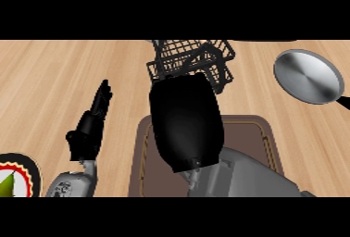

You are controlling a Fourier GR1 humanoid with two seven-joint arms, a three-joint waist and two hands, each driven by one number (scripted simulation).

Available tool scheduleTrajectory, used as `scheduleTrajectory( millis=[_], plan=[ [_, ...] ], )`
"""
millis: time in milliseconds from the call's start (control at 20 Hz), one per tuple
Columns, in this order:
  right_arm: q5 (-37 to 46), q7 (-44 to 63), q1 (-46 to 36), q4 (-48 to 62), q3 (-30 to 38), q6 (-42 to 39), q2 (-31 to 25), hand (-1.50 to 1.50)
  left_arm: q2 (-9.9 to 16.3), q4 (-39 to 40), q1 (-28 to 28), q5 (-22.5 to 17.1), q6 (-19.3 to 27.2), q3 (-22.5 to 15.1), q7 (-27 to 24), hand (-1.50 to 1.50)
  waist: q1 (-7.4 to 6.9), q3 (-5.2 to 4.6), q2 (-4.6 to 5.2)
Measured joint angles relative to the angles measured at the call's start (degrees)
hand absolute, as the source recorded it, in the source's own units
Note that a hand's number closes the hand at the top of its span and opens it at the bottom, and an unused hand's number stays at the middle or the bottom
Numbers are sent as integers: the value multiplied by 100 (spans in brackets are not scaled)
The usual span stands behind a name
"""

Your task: Pick the cupcake from the tray and place it in the tiered basket

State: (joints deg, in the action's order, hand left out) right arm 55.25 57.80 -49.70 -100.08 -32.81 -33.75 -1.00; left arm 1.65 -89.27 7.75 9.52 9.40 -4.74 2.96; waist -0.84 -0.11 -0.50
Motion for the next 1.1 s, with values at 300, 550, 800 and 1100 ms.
scheduleTrajectory(
  millis=[300, 550, 800, 1100],
  plan=[
    [-591, 212, -1016, 132, 848, -229, -5, 150, -55, 26, 117, 56, 58, -24, 80, 0, 30, -1, -3],
    [-1220, 512, -1598, 477, 1391, 117, 17, 150, -87, 91, 139, 76, 84, -50, 27, 0, -10, 0, 12],
    [-1277, 415, -2238, 1350, 1716, 294, 33, 150, -69, 146, 173, 60, 62, -9, -26, 0, -21, 0, 39],
    [-805, 63, -2603, 2348, 1964, 507, -37, 150, -31, 182, 228, 14, 22, 67, -47, 0, -5, 3, 56]
  ],
)
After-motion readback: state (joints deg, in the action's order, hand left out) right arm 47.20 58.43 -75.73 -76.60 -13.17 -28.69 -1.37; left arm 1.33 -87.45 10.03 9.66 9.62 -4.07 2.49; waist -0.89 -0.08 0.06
